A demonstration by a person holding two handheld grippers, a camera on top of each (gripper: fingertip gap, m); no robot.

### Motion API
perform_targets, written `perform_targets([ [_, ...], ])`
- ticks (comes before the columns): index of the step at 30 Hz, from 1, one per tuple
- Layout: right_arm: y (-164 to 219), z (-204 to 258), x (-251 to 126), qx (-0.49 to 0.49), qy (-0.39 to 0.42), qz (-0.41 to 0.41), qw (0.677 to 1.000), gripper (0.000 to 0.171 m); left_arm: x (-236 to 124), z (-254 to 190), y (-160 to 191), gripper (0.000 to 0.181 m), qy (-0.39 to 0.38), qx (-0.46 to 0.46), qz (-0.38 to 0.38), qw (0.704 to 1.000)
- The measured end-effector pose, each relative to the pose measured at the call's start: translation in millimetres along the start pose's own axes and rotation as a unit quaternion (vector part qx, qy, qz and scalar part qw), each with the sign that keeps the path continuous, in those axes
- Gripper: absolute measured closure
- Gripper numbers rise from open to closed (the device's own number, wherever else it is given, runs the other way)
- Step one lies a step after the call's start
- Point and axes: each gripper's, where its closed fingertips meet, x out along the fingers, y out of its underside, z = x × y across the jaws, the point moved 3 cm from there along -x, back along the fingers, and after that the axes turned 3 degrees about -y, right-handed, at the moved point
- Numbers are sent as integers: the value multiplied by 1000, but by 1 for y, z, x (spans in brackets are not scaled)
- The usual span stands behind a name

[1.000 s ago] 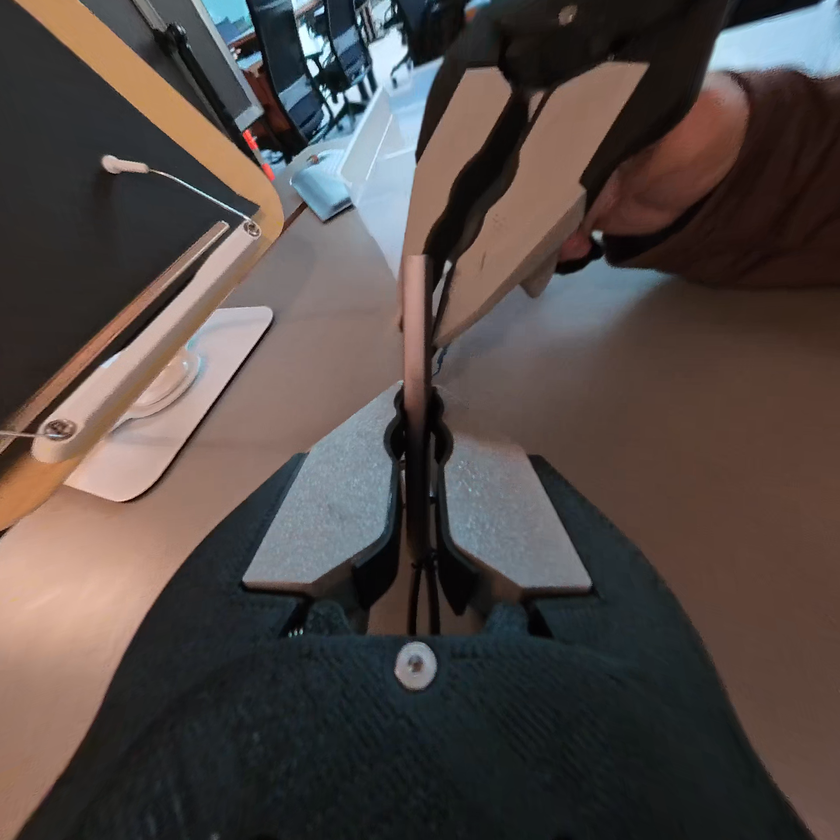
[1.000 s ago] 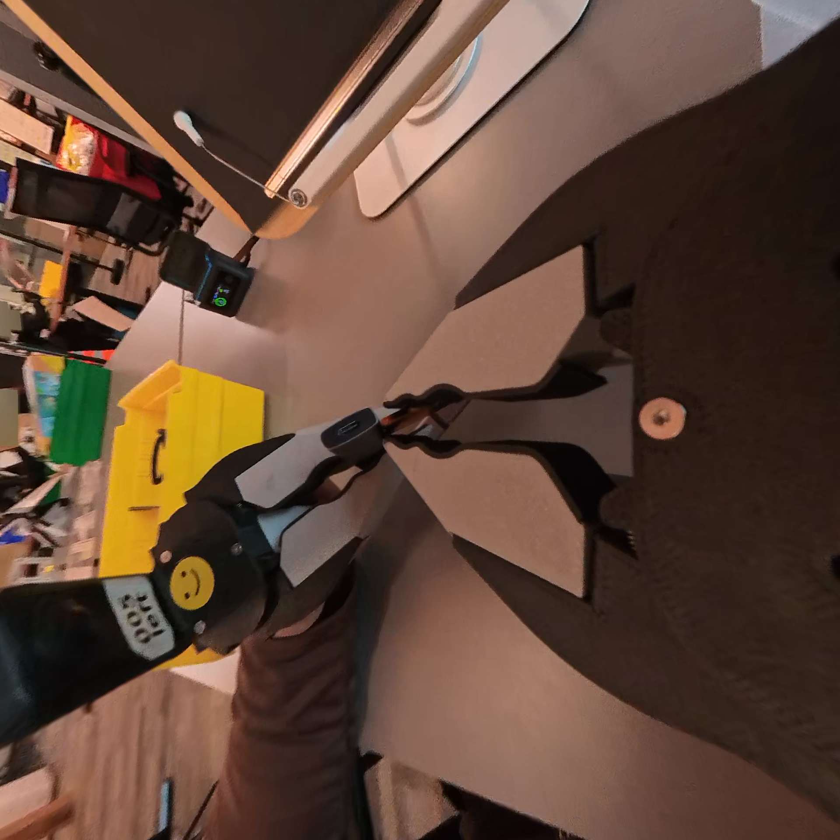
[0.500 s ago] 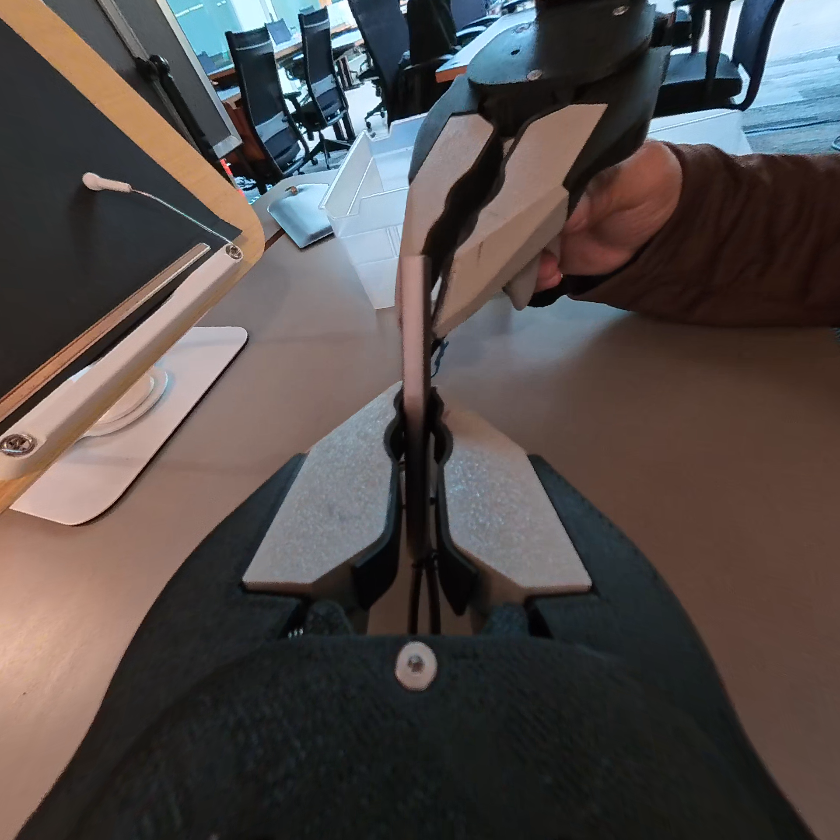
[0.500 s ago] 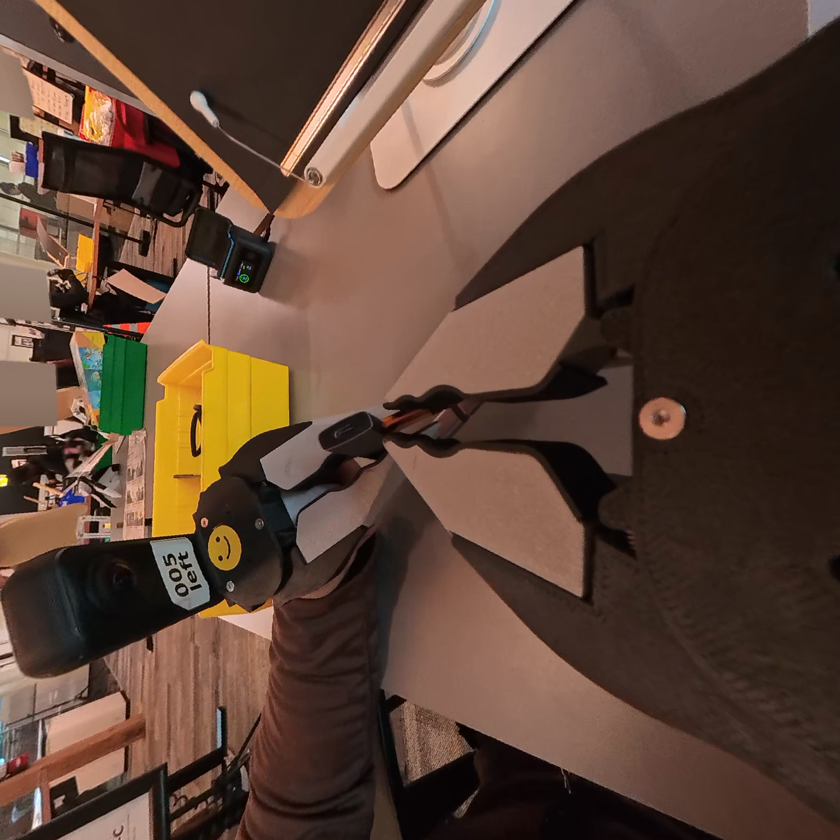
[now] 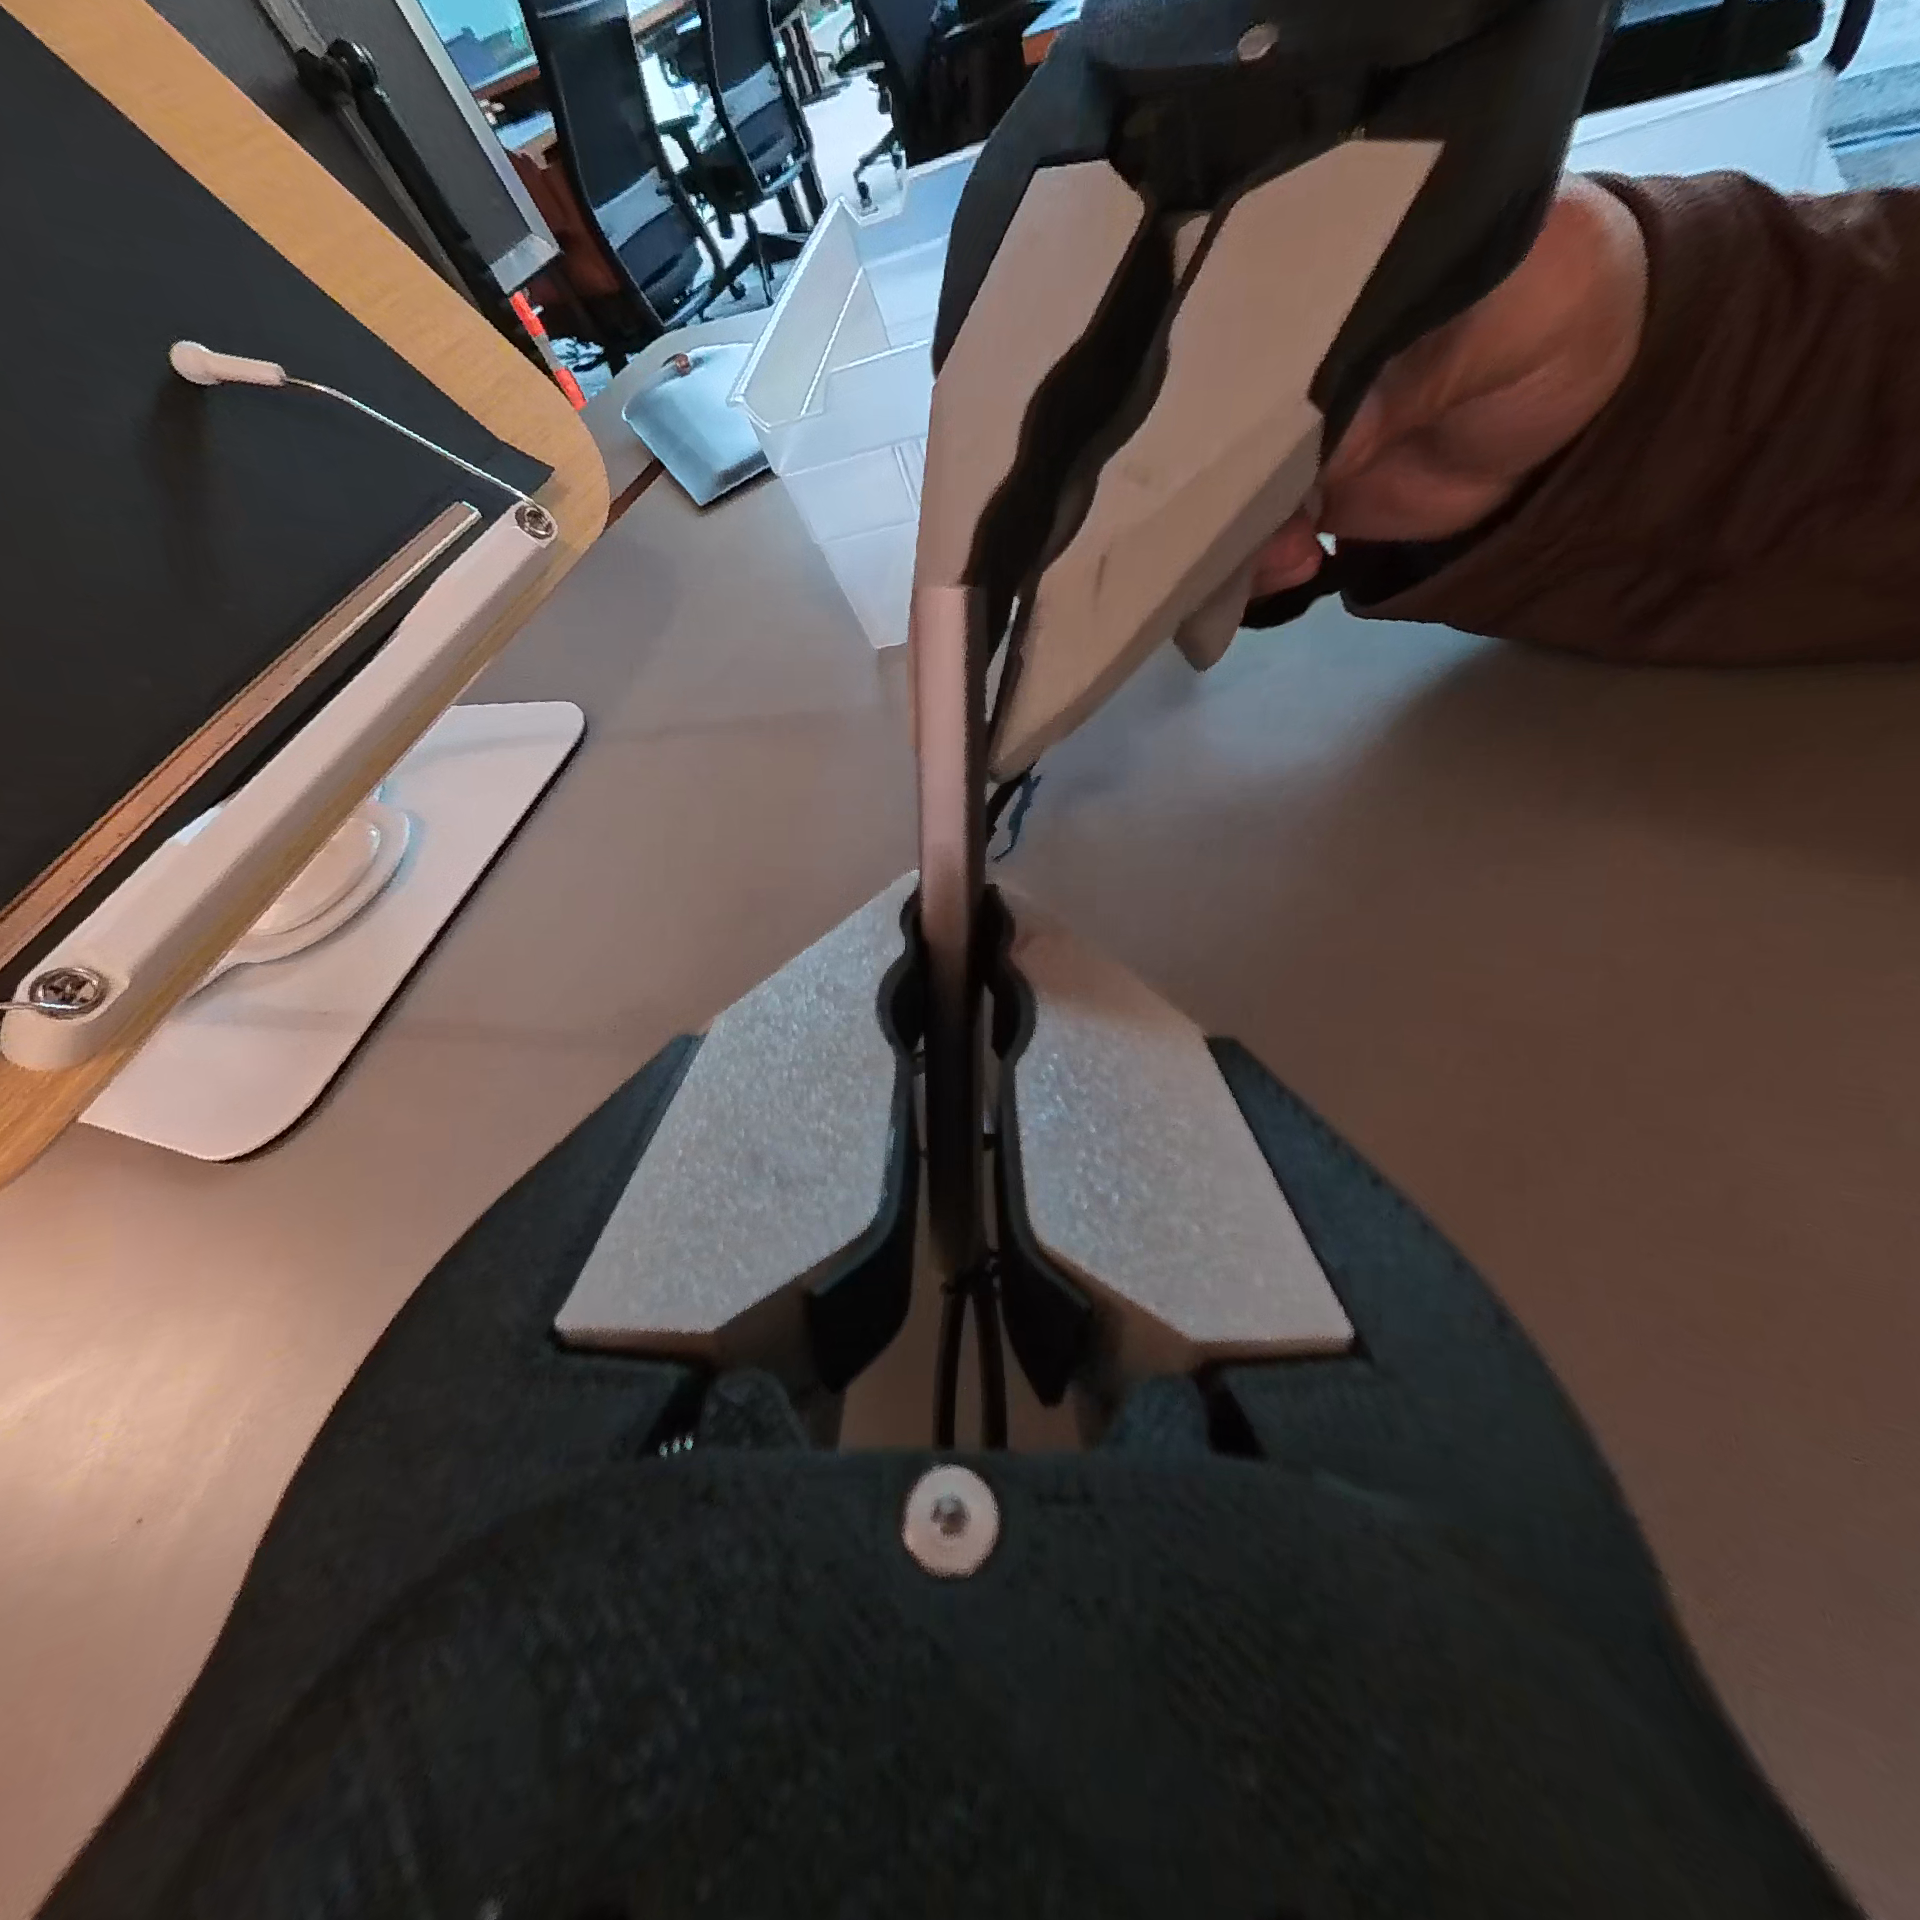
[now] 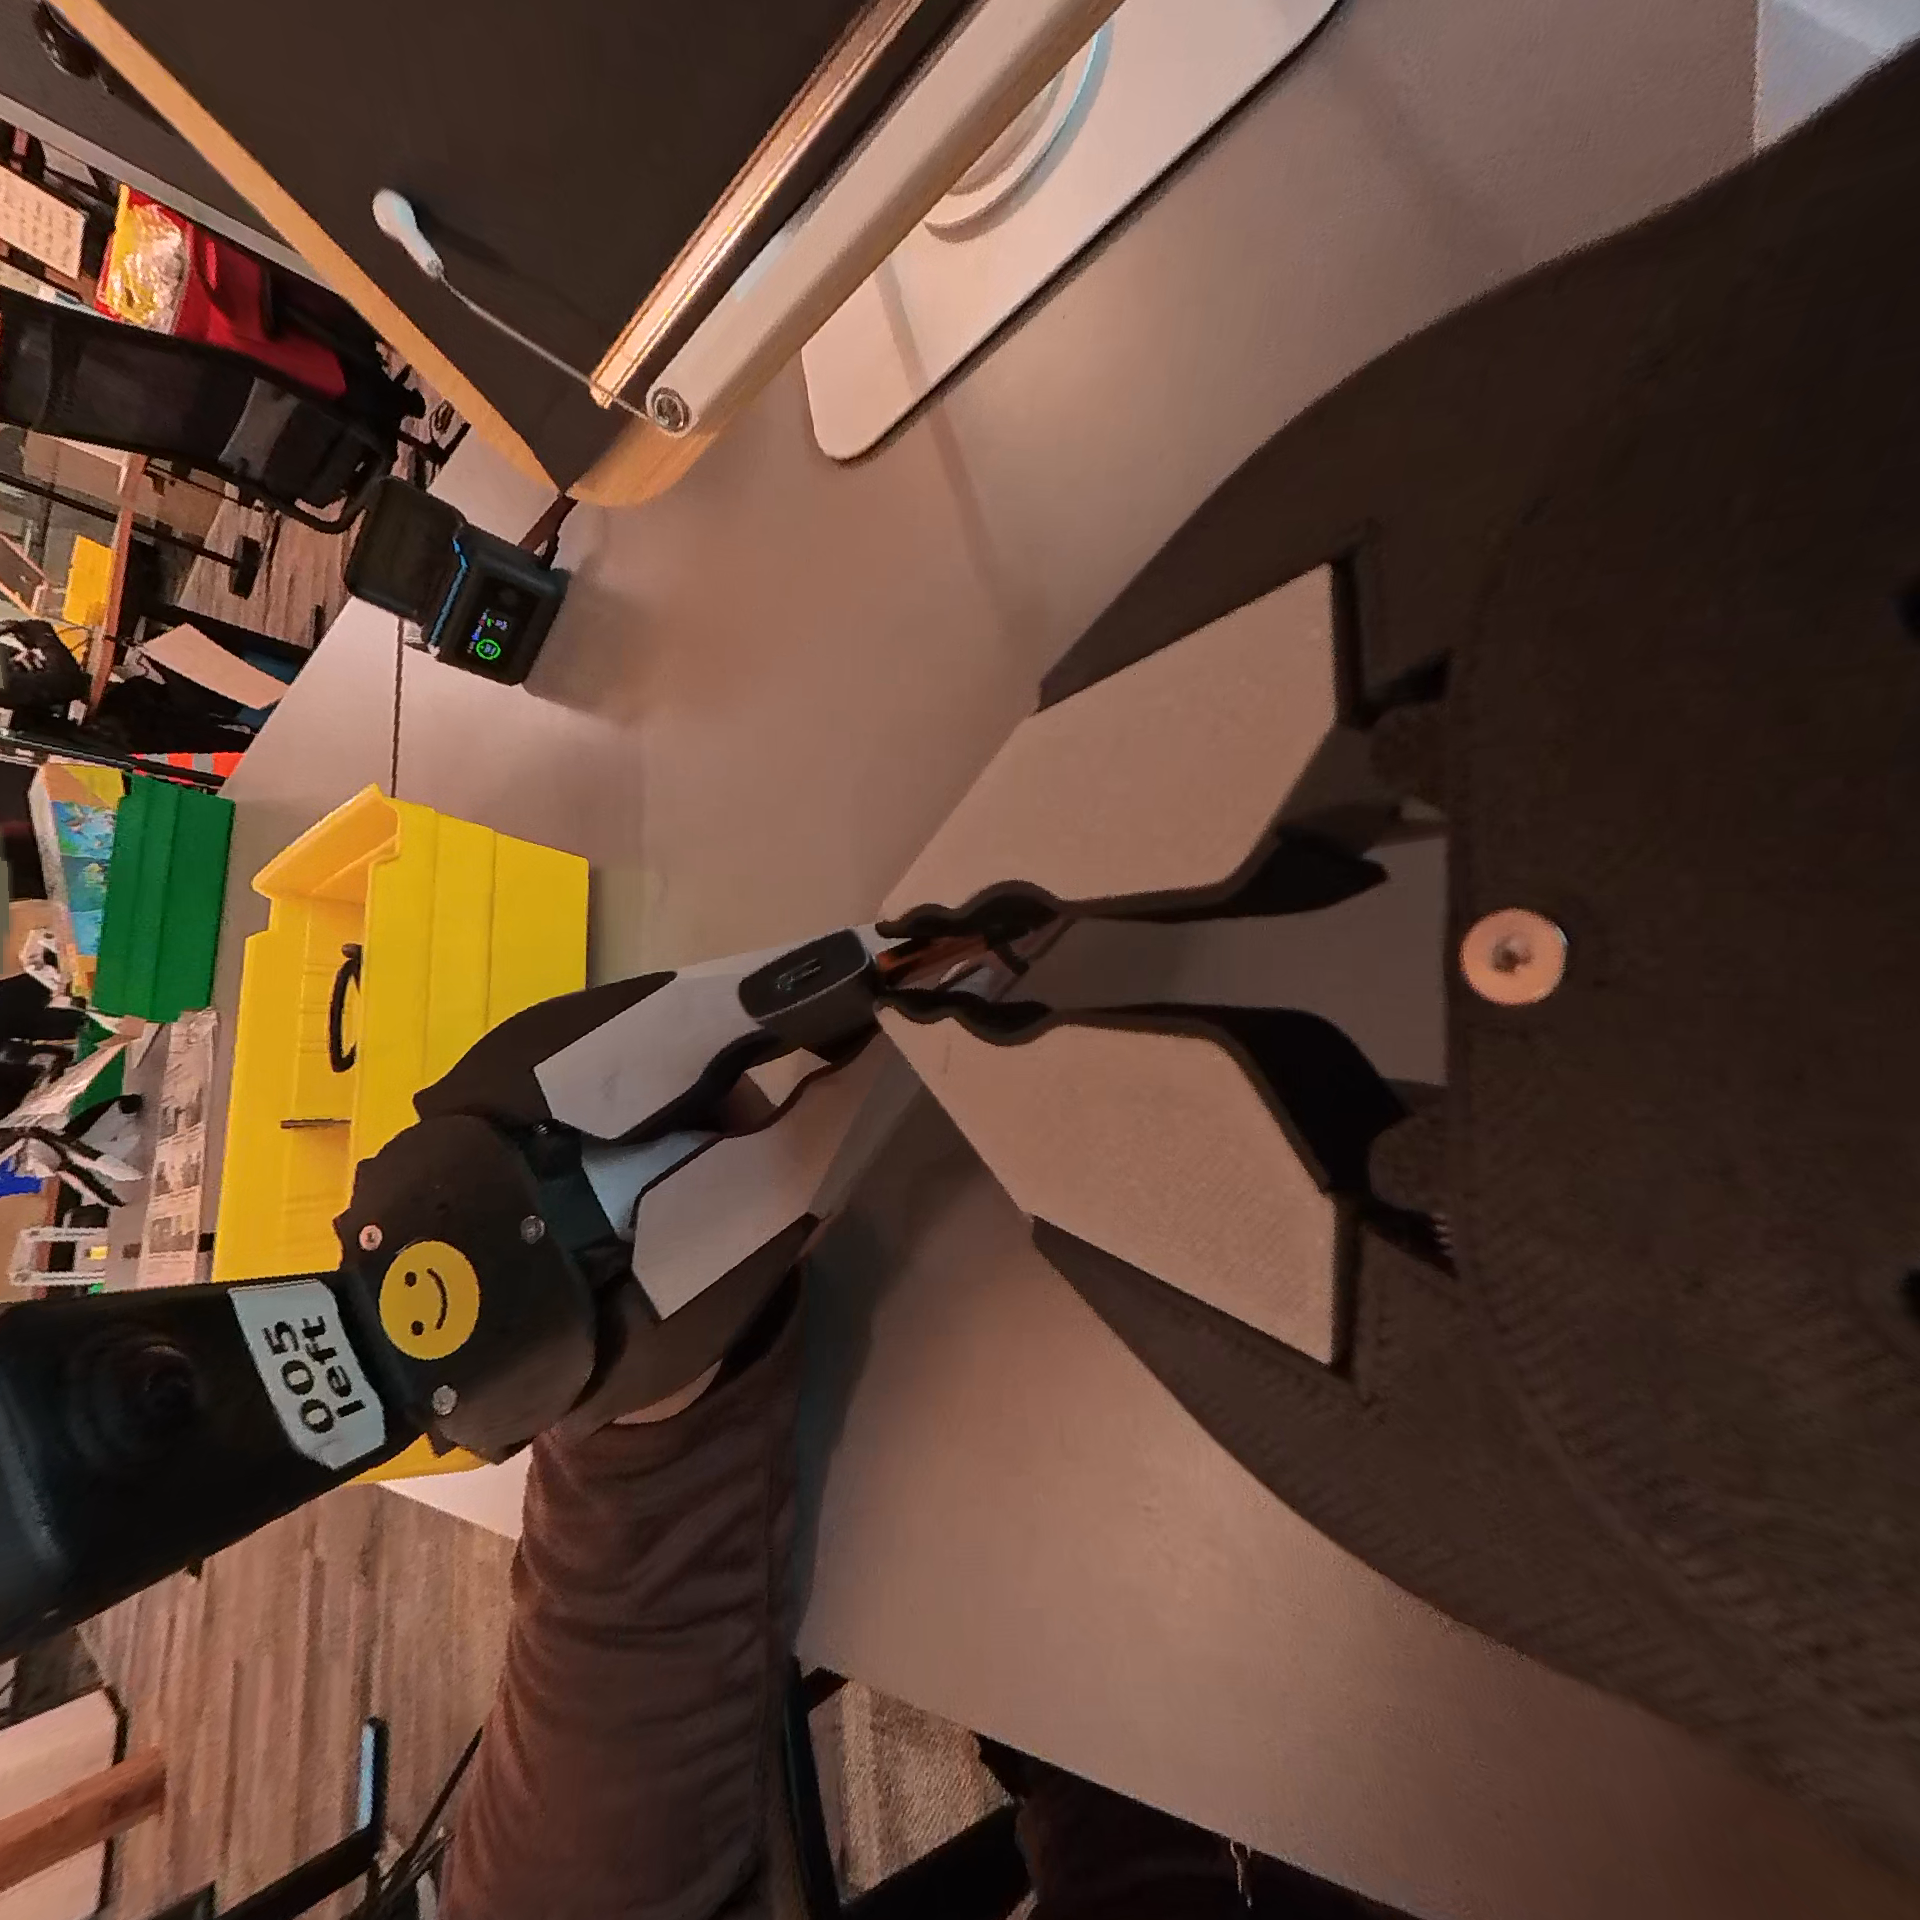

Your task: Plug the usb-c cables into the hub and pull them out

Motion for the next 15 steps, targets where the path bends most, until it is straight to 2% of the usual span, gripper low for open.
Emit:
perform_targets([
  [9, 12, -3, 6, -33, 24, 44, 998, 166, 4, 2, 10, 175, -24, 32, 41, 998],
  [15, 18, -7, 10, -60, 68, 84, 992, 165, 7, 8, 15, 175, -84, 95, 81, 989],
])
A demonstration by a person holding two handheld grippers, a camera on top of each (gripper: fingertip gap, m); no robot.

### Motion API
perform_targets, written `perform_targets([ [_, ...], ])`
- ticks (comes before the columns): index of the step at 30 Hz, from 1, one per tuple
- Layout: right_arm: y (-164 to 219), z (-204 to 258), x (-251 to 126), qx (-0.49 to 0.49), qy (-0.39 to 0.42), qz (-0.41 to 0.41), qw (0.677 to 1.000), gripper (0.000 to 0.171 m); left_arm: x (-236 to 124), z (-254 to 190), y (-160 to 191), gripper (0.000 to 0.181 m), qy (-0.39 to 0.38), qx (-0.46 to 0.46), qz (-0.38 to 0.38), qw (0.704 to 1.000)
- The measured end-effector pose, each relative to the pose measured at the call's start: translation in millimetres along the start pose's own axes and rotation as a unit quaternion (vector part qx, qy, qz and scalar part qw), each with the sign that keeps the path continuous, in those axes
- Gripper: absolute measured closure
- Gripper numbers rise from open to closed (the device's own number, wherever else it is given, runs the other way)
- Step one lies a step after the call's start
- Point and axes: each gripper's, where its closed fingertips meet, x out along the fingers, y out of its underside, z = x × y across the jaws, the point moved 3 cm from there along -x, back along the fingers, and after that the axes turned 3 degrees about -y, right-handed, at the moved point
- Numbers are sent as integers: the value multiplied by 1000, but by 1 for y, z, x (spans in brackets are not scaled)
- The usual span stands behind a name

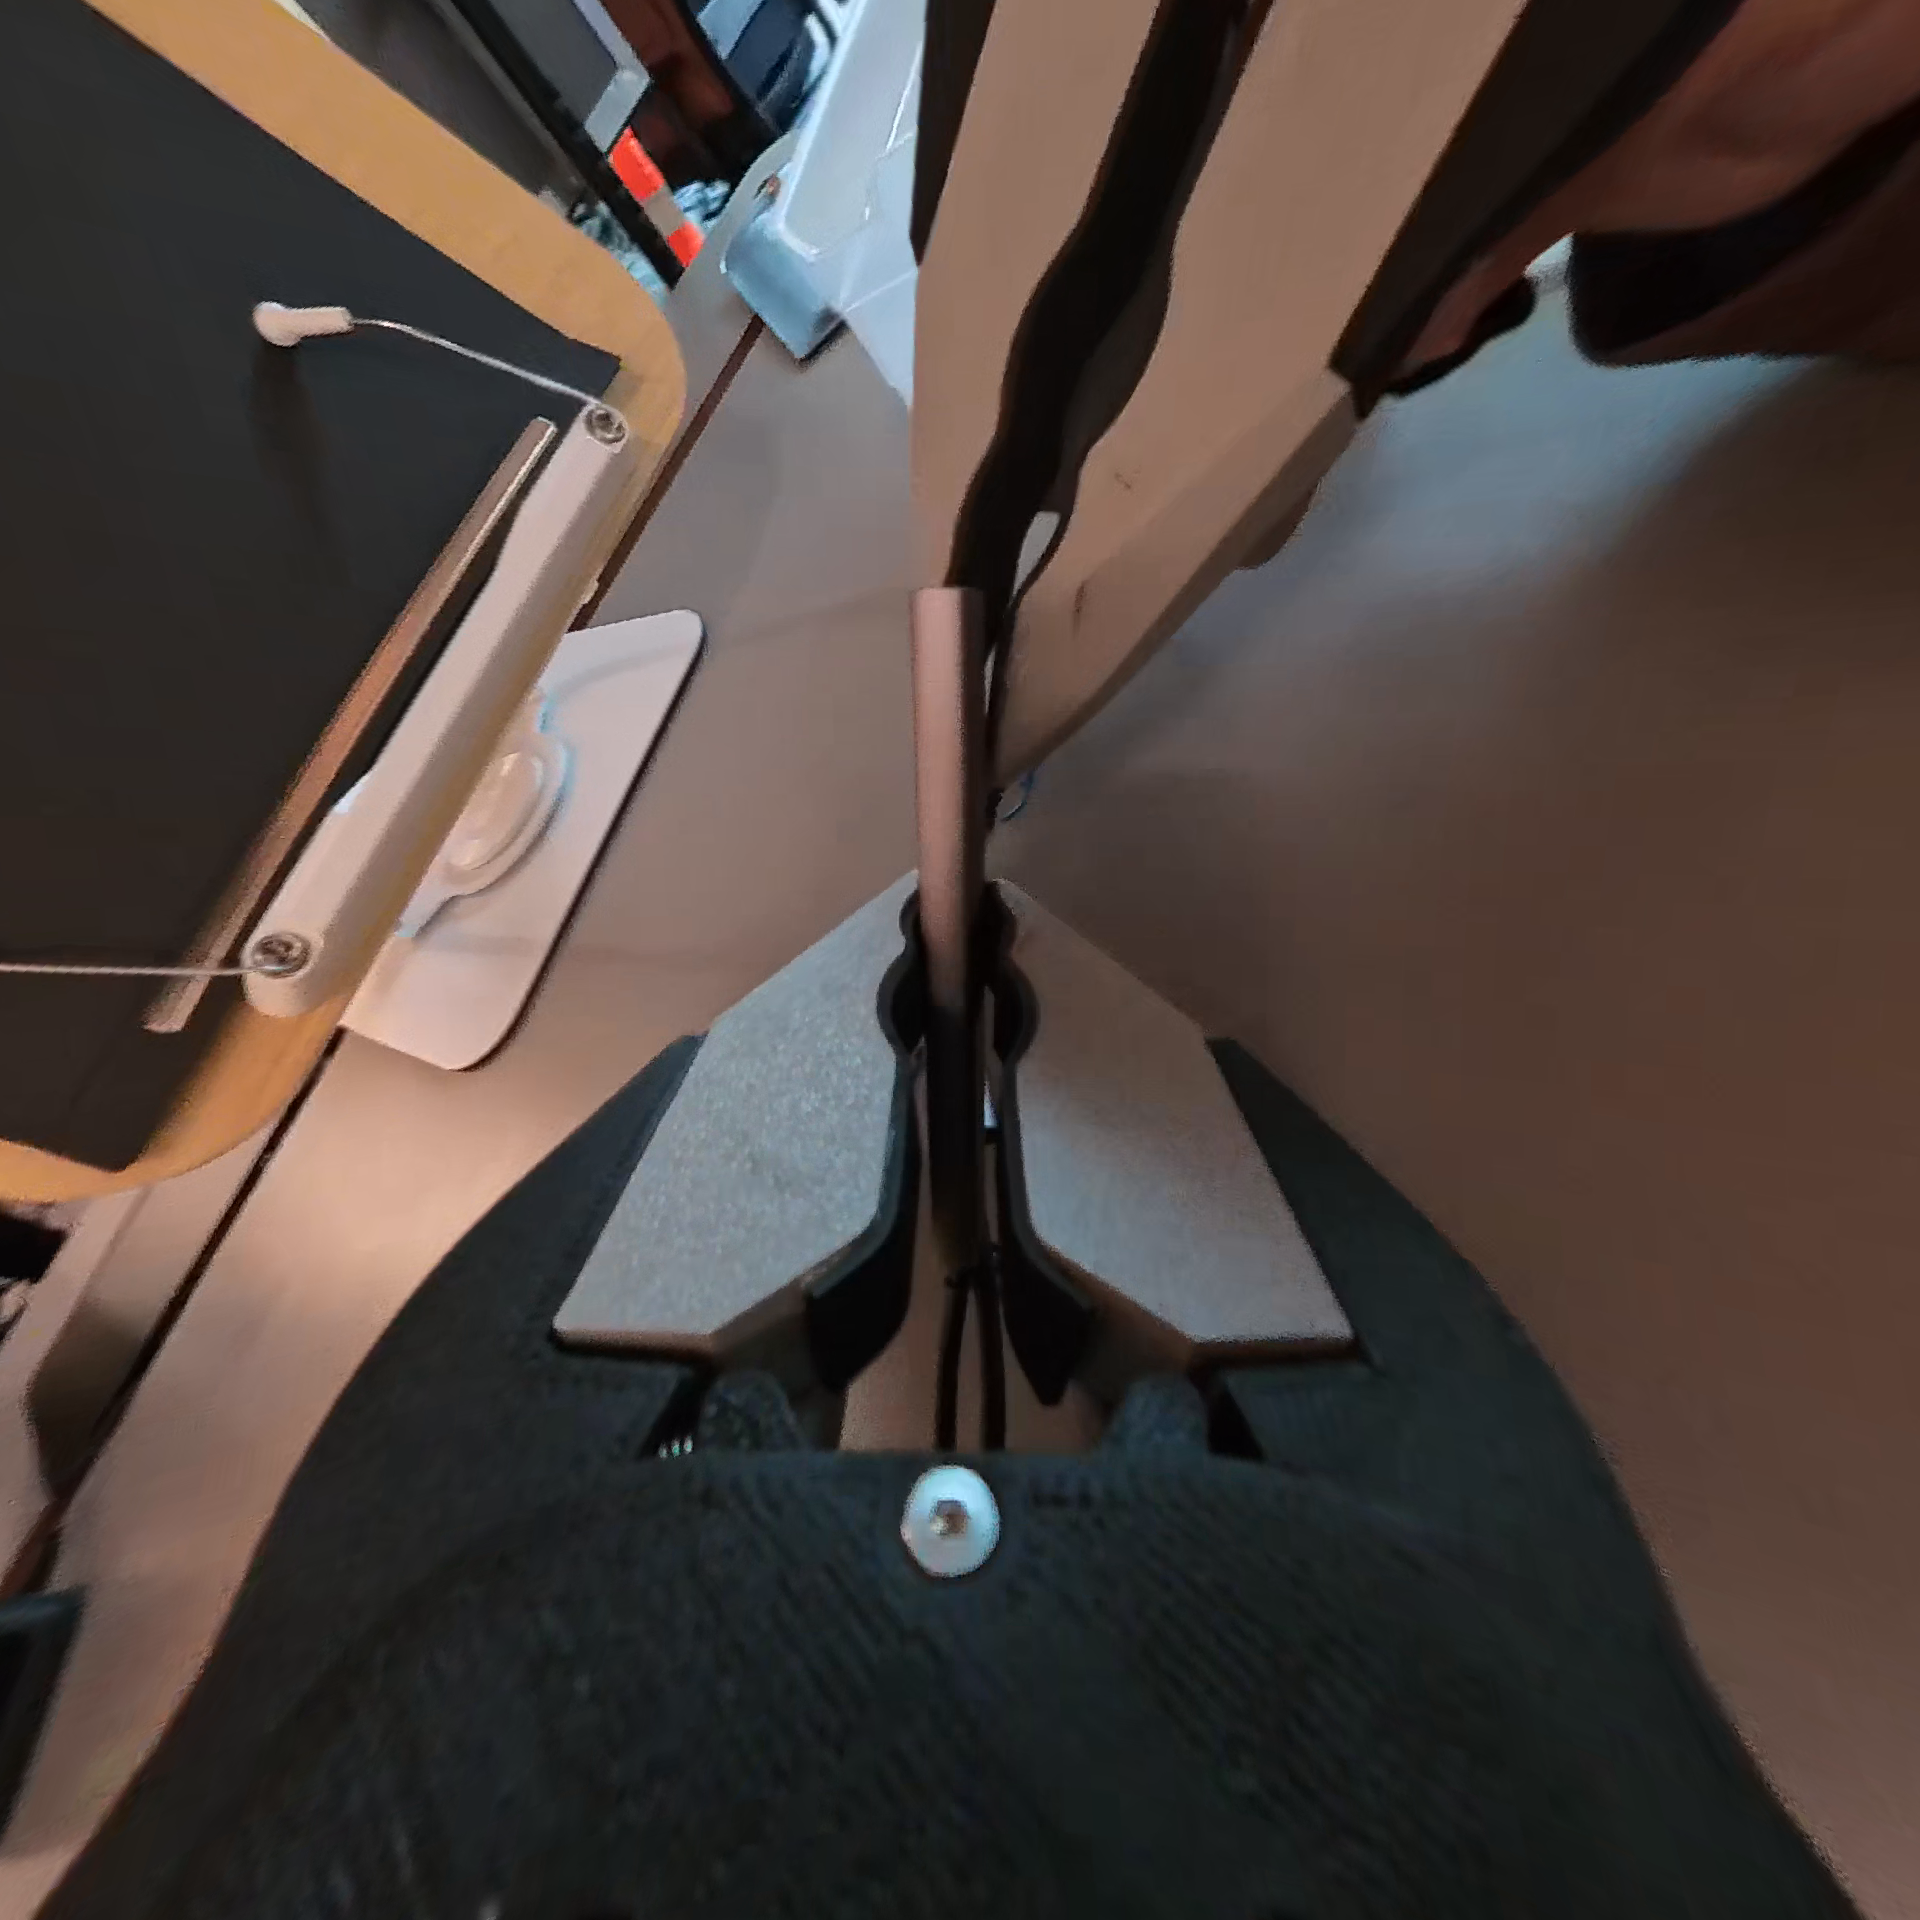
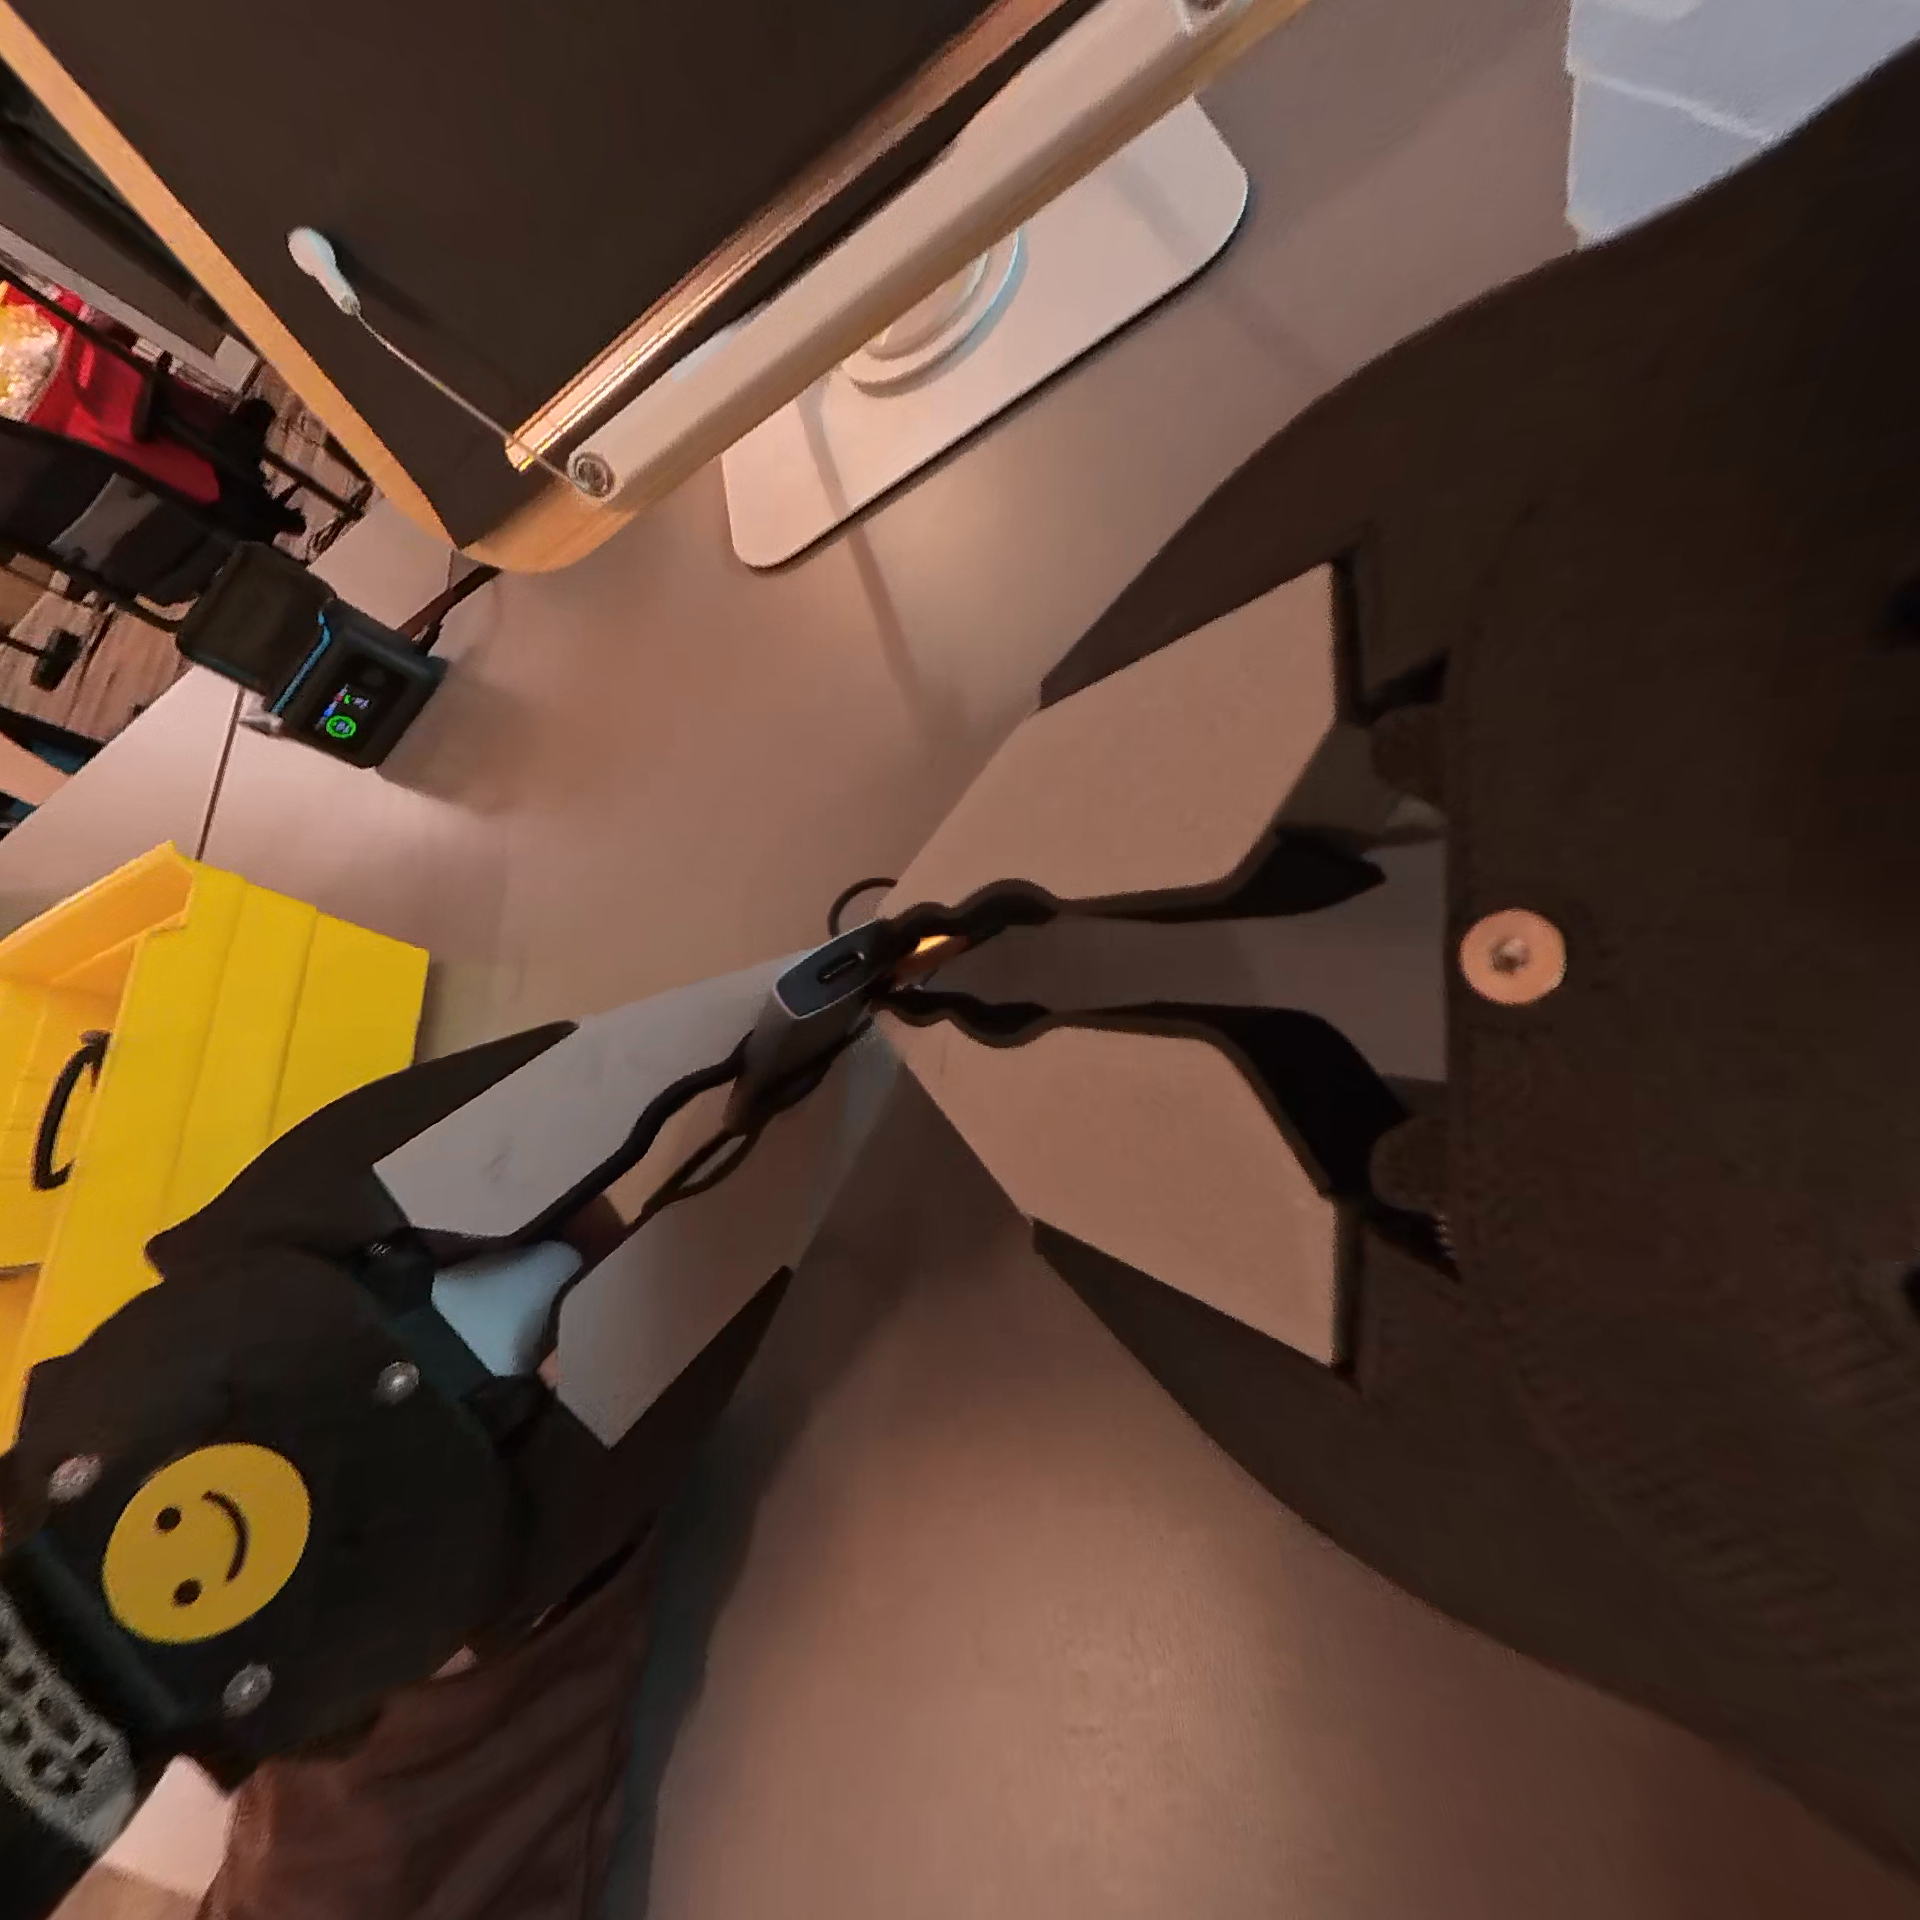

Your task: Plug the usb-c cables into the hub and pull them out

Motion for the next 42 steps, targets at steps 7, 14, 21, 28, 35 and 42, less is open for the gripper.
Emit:
perform_targets([
  [7, 7, 8, 9, -102, 35, 75, 991, 167, 3, -3, 15, 175, -1, 55, 53, 997],
  [14, 6, 19, 14, -168, 49, 123, 977, 168, -4, -4, 23, 175, 35, 75, 60, 995],
  [21, 7, 19, 19, -220, 94, 171, 956, 168, -1, -2, 28, 175, 6, 104, 91, 990],
  [28, 10, 18, 21, -228, 100, 184, 951, 169, 0, 0, 31, 175, -3, 114, 106, 988],
  [35, -5, 12, 5, -96, 41, 22, 994, 168, -10, -1, 9, 175, 70, -21, -2, 997],
  [42, -17, 11, -1, -44, 14, -34, 998, 167, -16, -2, -1, 175, 89, -50, -48, 994],
])
